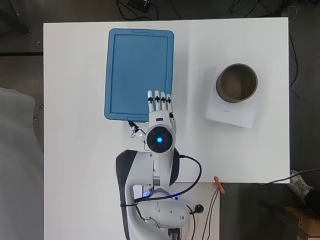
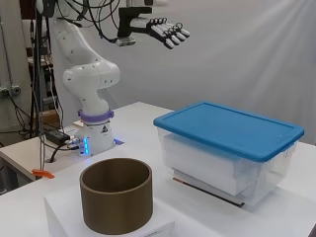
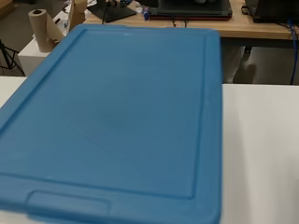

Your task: Teleoperate dual arm-hand system to remove items from a box

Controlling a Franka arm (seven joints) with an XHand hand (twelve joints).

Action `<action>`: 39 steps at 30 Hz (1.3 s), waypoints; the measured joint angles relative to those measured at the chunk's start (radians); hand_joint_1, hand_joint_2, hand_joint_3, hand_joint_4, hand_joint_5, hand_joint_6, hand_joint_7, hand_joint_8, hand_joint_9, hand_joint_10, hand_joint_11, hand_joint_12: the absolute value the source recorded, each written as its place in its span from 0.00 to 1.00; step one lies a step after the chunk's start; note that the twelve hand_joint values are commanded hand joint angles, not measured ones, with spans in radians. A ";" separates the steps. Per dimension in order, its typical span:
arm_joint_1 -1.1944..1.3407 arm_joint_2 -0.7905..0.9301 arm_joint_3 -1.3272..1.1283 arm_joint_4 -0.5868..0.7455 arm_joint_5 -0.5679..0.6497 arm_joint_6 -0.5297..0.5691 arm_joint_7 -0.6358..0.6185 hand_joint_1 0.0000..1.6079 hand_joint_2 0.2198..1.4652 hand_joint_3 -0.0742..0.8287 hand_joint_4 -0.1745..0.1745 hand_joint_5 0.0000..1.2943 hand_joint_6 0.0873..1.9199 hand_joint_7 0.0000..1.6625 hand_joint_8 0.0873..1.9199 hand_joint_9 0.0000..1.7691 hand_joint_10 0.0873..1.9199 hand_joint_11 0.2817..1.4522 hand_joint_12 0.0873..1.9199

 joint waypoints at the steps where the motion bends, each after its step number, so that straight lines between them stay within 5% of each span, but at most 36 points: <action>1: -0.003 0.020 -0.027 0.025 -0.018 0.002 -0.016 0.00 0.53 0.07 0.64 0.07 0.00 0.11 0.00 0.17 0.00 0.14 0.00; 6: -0.016 0.115 -0.206 0.142 -0.135 0.031 -0.121 0.00 0.49 0.07 0.63 0.11 0.00 0.14 0.00 0.19 0.00 0.15 0.00; 13: -0.012 0.118 -0.187 0.030 -0.178 0.124 -0.189 0.00 0.49 0.08 0.56 0.15 0.00 0.17 0.00 0.20 0.00 0.14 0.00; 25: 0.041 0.170 0.082 -0.140 -0.109 0.211 -0.147 0.00 0.49 0.08 0.37 0.05 0.00 0.12 0.00 0.17 0.00 0.12 0.00; 39: 0.056 0.276 0.185 -0.343 -0.432 0.396 0.012 0.06 0.46 0.07 0.33 0.00 0.00 0.02 0.00 0.11 0.00 0.10 0.00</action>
